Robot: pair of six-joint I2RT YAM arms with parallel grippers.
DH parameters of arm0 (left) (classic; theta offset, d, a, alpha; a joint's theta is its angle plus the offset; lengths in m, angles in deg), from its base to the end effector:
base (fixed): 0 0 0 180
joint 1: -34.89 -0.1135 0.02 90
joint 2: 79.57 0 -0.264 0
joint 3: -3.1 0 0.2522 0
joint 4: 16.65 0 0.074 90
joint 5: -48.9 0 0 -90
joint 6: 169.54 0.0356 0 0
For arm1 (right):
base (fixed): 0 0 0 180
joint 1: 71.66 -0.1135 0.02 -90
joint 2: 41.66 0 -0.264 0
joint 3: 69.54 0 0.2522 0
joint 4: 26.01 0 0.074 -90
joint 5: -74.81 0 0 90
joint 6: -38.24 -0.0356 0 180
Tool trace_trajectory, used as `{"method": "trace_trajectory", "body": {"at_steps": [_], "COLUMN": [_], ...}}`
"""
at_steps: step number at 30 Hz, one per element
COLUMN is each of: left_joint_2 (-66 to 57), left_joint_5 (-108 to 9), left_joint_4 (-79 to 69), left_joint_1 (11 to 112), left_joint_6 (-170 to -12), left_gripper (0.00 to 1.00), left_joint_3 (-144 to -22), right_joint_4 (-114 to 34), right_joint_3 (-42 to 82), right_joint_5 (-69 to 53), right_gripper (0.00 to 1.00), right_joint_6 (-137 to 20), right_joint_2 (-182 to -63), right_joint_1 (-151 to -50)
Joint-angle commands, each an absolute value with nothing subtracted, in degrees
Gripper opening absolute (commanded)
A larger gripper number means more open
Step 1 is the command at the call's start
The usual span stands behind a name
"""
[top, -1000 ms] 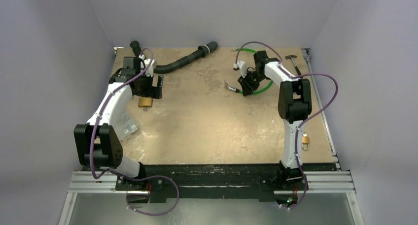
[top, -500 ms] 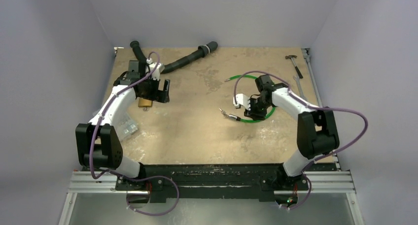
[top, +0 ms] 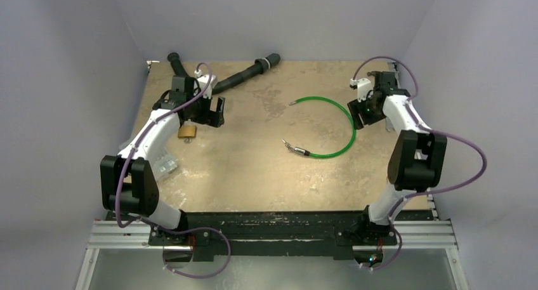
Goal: Lock with the key
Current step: Move the lock to the center of the board, then pick up the lock from the center of the board.
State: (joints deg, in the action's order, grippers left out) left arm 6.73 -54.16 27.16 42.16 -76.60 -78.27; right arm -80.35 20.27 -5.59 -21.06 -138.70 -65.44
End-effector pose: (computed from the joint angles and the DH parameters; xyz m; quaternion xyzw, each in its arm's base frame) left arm 0.3223 -0.0492 0.2736 0.1226 0.9226 -0.1196 0.3458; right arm 0.3530 -0.0325 0.2478 -0.2249 0.9397 -0.0005 0.2578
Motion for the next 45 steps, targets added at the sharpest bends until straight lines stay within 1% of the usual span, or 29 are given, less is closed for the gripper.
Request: {"method": "trace_trajectory", "body": {"at_steps": [1, 6, 9, 12, 16, 19, 20, 21, 25, 28, 33, 36, 39, 45], "left_joint_2": [7.2, 5.9, 5.1, 4.3, 3.0, 2.2, 1.9, 1.7, 1.1, 1.0, 3.4, 5.7, 7.5, 10.1], "left_joint_5": [-52.5, -50.2, -48.7, -47.9, -48.4, -49.9, -50.6, -51.3, -55.6, -60.2, -70.0, -75.0, -76.3, -75.4], "left_joint_4": [24.2, 24.2, 24.1, 24.4, 24.4, 24.3, 24.1, 23.9, 23.2, 22.1, 18.6, 15.4, 11.7, 9.0], "left_joint_1": [42.3, 42.3, 42.3, 42.3, 42.3, 42.3, 42.3, 42.3, 42.3, 42.3, 42.3, 42.4, 43.3, 47.6], "left_joint_6": [-78.4, -78.0, -78.0, -77.5, -76.4, -75.7, -75.5, -75.3, -74.2, -72.7, -71.9, -74.4, -77.0, -77.1], "left_gripper": [1.00, 1.00, 1.00, 1.00, 1.00, 1.00, 1.00, 1.00, 1.00, 1.00, 1.00, 1.00, 1.00, 1.00], "left_joint_3": [-80.6, -80.1, -79.2, -78.5, -77.5, -77.0, -76.9, -76.8, -77.0, -77.5, -80.4, -82.4, -83.8, -87.4], "right_joint_4": [-78.9, -78.1, -76.9, -77.2, -77.1, -76.5, -76.1, -76.0, -75.4, -74.0, -67.8, -65.7, -63.3, -60.4], "right_joint_3": [25.3, 28.5, 29.0, 30.2, 31.2, 32.1, 32.7, 33.6, 38.0, 40.5, 39.0, 36.8, 33.8, 29.6], "right_joint_5": [-11.0, -11.1, -13.3, -13.1, -12.2, -12.8, -13.6, -14.3, -14.2, -10.3, -2.5, 4.0, 6.7, 10.3], "right_gripper": [0.63, 0.60, 0.59, 0.53, 0.39, 0.17, 0.04, 0.00, 0.00, 0.00, 0.00, 0.00, 0.00, 0.00], "right_joint_6": [-32.9, -36.3, -37.5, -38.2, -37.4, -35.5, -35.0, -34.6, -34.2, -32.8, -29.1, -26.6, -23.1, -19.2], "right_joint_2": [-145.4, -150.6, -153.1, -155.6, -157.7, -158.9, -159.3, -159.8, -159.5, -156.4, -148.4, -143.9, -139.7, -132.5], "right_joint_1": [-66.7, -66.7, -66.7, -66.7, -68.7, -71.1, -73.1, -74.1, -75.2, -75.4, -77.1, -77.9, -79.0, -80.8]}}
